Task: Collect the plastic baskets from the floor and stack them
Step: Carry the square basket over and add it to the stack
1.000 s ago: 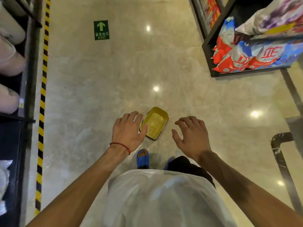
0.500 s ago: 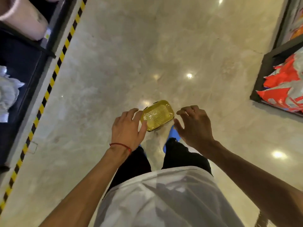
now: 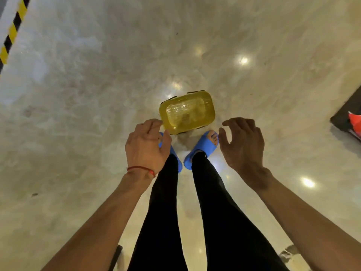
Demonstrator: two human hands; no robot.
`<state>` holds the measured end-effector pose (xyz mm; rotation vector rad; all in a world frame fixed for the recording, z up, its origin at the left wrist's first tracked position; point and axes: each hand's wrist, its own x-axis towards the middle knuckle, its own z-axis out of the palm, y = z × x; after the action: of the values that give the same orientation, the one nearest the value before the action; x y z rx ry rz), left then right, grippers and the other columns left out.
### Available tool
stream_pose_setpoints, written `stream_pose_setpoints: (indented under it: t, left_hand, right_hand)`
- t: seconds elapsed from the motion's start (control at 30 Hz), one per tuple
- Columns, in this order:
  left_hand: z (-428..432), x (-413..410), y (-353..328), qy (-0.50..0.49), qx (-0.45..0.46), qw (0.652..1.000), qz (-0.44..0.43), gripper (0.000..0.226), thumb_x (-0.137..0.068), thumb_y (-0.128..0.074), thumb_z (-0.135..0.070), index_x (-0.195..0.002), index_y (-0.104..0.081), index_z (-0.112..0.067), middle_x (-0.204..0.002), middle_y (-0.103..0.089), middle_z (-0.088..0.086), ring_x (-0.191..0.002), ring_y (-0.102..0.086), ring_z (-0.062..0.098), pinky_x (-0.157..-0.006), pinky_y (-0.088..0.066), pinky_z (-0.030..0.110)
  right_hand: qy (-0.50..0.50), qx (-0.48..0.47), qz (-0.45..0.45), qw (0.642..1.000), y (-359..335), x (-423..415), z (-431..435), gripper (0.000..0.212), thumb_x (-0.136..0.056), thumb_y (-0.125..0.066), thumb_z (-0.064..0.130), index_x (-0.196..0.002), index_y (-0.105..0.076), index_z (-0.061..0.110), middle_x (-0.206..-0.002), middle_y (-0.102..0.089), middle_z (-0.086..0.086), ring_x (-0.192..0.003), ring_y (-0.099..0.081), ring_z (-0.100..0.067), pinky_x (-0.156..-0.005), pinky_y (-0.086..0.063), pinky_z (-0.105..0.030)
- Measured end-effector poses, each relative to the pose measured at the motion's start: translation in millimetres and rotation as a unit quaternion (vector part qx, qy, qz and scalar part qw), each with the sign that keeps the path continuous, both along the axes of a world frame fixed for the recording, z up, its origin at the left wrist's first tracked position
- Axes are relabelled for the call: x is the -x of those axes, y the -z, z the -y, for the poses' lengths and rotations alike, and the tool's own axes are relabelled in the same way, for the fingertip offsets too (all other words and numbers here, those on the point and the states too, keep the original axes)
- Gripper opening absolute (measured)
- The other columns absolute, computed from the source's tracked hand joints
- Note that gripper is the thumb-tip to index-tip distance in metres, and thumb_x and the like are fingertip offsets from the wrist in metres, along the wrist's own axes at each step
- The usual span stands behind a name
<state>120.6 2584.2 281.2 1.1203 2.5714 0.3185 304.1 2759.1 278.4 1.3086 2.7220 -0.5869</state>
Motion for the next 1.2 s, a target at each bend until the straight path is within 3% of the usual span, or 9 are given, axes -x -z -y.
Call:
stream_pose_setpoints:
  t: [0.33,0.53,0.63,0.7,0.77,0.83,0.9,0.97,1.2]
  left_hand:
    - [9,24,236,-0.021,-0.019,0.999,0.022,0.028,-0.092,-0.056,-0.029,-0.111,-0.07,-0.014,-0.11,-0.07,0.004,-0.097,-0.063,0.031,-0.069,-0.054,0.043]
    - [24,24,362,-0.112,-0.019,0.989,0.094,0.053,-0.095,-0.05,-0.042,-0.141,-0.047,-0.015,-0.143,-0.05,0.006,-0.128,-0.046,0.024,-0.099,-0.045,0.041]
    - [25,19,405,-0.223,-0.043,0.952,0.207,0.067,-0.097,-0.049,-0.046,-0.152,-0.03,-0.015,-0.155,-0.035,0.006,-0.139,-0.039,0.022,-0.111,-0.039,0.044]
    - [24,14,424,-0.268,-0.073,0.928,0.247,0.065,-0.097,-0.047,-0.048,-0.152,-0.03,-0.018,-0.151,-0.042,0.002,-0.133,-0.046,0.016,-0.109,-0.041,0.034]
    - [21,10,435,-0.288,-0.1,0.915,0.263,0.054,-0.098,-0.043,-0.051,-0.145,-0.04,-0.024,-0.13,-0.059,-0.012,-0.11,-0.056,-0.005,-0.093,-0.041,0.008]
    - [18,6,438,-0.315,-0.118,0.9,0.277,0.037,-0.098,-0.042,-0.053,-0.128,-0.05,-0.032,-0.099,-0.064,-0.033,-0.086,-0.057,-0.017,-0.07,-0.038,-0.002]
    - [16,4,436,-0.343,-0.13,0.882,0.296,0.032,-0.093,-0.044,-0.058,-0.118,-0.052,-0.039,-0.088,-0.062,-0.042,-0.081,-0.059,-0.018,-0.065,-0.039,0.0]
    - [13,1,431,-0.381,-0.147,0.852,0.327,0.032,-0.09,-0.047,-0.063,-0.114,-0.056,-0.044,-0.094,-0.064,-0.04,-0.089,-0.061,-0.014,-0.075,-0.046,0.008]
    - [-9,6,408,-0.508,-0.2,0.734,0.404,0.034,-0.086,-0.055,-0.061,-0.109,-0.067,-0.039,-0.106,-0.073,-0.013,-0.103,-0.068,0.009,-0.096,-0.053,0.041]
  right_hand:
    - [0.011,-0.012,0.026,1.0,231,14,-7,0.024,-0.094,-0.056,0.03,-0.105,-0.071,0.016,-0.107,-0.07,-0.003,-0.105,-0.057,-0.032,-0.082,-0.043,-0.042]
    - [0.035,0.026,0.022,0.999,351,24,-28,0.05,-0.101,-0.046,0.043,-0.143,-0.046,0.016,-0.137,-0.053,-0.007,-0.121,-0.048,-0.031,-0.09,-0.044,-0.044]
    - [0.069,0.044,-0.015,0.997,392,24,-39,0.057,-0.104,-0.039,0.052,-0.152,-0.03,0.023,-0.148,-0.043,-0.003,-0.128,-0.046,-0.027,-0.093,-0.044,-0.041]
    - [0.093,0.081,-0.047,0.991,409,23,-44,0.063,-0.104,-0.036,0.057,-0.156,-0.021,0.024,-0.156,-0.036,0.001,-0.135,-0.044,-0.022,-0.097,-0.04,-0.037]
    - [0.099,0.108,-0.068,0.987,420,23,-48,0.066,-0.104,-0.034,0.059,-0.158,-0.016,0.025,-0.158,-0.038,0.001,-0.136,-0.047,-0.023,-0.104,-0.04,-0.038]
    - [0.1,0.136,-0.095,0.981,423,24,-50,0.06,-0.105,-0.033,0.058,-0.156,-0.021,0.029,-0.142,-0.056,0.004,-0.121,-0.059,-0.021,-0.1,-0.049,-0.041]
    - [0.11,0.15,-0.122,0.975,423,25,-51,0.052,-0.105,-0.033,0.057,-0.151,-0.028,0.032,-0.116,-0.064,0.021,-0.1,-0.063,-0.009,-0.088,-0.053,-0.036]
    - [0.121,0.156,-0.133,0.971,424,26,-51,0.047,-0.105,-0.034,0.056,-0.146,-0.034,0.032,-0.099,-0.063,0.029,-0.085,-0.063,-0.002,-0.076,-0.053,-0.029]
    - [0.153,0.182,-0.149,0.96,400,27,-34,0.045,-0.105,-0.037,0.056,-0.141,-0.04,0.029,-0.09,-0.063,0.036,-0.079,-0.063,0.009,-0.061,-0.041,-0.005]
